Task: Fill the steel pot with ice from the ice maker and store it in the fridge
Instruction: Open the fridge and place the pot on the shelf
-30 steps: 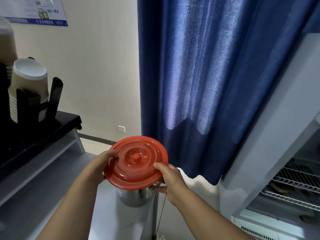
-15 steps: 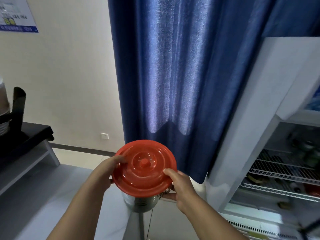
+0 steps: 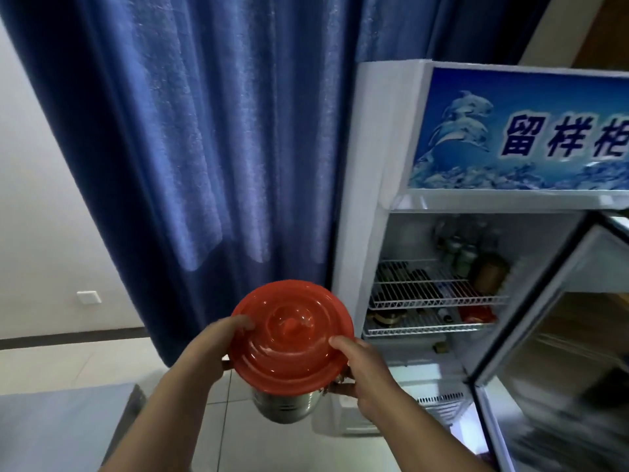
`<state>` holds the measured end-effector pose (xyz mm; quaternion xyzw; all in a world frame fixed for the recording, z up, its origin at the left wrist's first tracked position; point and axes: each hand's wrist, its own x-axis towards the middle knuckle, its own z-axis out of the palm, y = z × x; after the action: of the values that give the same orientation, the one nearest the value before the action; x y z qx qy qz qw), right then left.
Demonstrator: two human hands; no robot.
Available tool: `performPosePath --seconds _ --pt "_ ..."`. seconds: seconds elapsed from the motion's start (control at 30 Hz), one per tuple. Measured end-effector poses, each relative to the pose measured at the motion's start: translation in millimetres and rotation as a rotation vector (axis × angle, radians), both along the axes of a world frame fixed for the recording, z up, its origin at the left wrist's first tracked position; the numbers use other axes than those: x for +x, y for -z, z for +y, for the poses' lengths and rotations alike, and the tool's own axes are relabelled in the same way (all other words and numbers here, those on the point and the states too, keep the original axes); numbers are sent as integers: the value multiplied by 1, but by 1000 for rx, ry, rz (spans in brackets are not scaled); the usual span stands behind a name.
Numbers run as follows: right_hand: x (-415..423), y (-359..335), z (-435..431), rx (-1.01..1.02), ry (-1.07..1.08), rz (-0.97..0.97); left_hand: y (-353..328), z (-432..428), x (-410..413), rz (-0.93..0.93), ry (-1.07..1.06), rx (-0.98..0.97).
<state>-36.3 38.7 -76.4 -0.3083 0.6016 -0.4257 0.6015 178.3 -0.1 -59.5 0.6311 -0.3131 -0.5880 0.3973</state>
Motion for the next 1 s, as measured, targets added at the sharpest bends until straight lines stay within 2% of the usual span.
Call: performPosePath --seconds 0.1,0.47,0.83,1.0 --pt "-57 2 -3 4 52 -10 7 -18 -56 32 81 29" --pt "-223 13 -26 18 221 33 22 -50 -229 68 146 50" --pt "-300 16 -86 24 291 23 26 -118 -309 89 258 43" --pt "-321 14 -127 -2 367 45 28 -166 -333 155 285 28"
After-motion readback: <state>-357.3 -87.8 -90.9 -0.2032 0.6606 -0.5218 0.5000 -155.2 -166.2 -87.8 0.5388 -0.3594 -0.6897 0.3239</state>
